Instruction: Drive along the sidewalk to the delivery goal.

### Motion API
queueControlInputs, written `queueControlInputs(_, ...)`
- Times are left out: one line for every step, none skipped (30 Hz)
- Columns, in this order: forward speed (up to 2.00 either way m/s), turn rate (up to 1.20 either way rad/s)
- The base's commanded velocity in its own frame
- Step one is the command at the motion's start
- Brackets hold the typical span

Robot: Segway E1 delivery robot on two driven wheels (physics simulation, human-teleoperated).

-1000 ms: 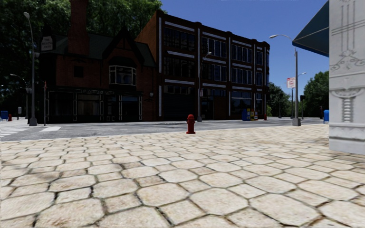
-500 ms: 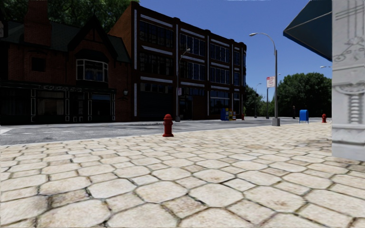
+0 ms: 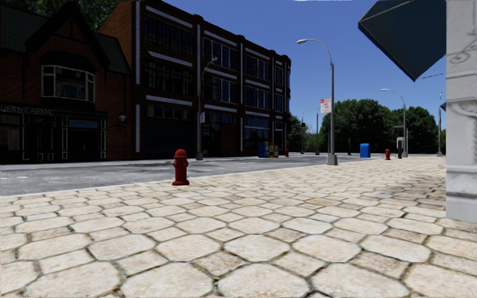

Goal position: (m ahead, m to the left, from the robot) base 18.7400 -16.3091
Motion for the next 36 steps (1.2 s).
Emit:
queueControlInputs(2.0,-0.38)
queueControlInputs(2.0,-0.38)
queueControlInputs(2.0,-0.38)
queueControlInputs(2.0,-0.38)
queueControlInputs(2.0,-0.38)
queueControlInputs(2.0,-0.38)
queueControlInputs(2.0,-0.38)
queueControlInputs(2.0,-0.38)
queueControlInputs(2.0,-0.38)
queueControlInputs(2.0,-0.38)
queueControlInputs(2.0,-0.38)
queueControlInputs(2.0,-0.38)
queueControlInputs(2.0,-0.38)
queueControlInputs(2.0,-0.38)
queueControlInputs(2.0,-0.38)
queueControlInputs(2.0,-0.38)
queueControlInputs(2.0,-0.38)
queueControlInputs(2.0,-0.38)
queueControlInputs(2.0,-0.38)
queueControlInputs(2.0,-0.38)
queueControlInputs(2.0,-0.38)
queueControlInputs(2.0,-0.38)
queueControlInputs(2.0,-0.38)
queueControlInputs(2.0,-0.38)
queueControlInputs(2.0,-0.38)
queueControlInputs(2.0,-0.38)
queueControlInputs(2.0,-0.38)
queueControlInputs(2.0,-0.38)
queueControlInputs(2.0,-0.38)
queueControlInputs(2.0,-0.38)
queueControlInputs(2.0,-0.38)
queueControlInputs(2.0,-0.38)
queueControlInputs(2.0,-0.38)
queueControlInputs(2.0,-0.38)
queueControlInputs(2.0,-0.38)
queueControlInputs(2.0,-0.38)
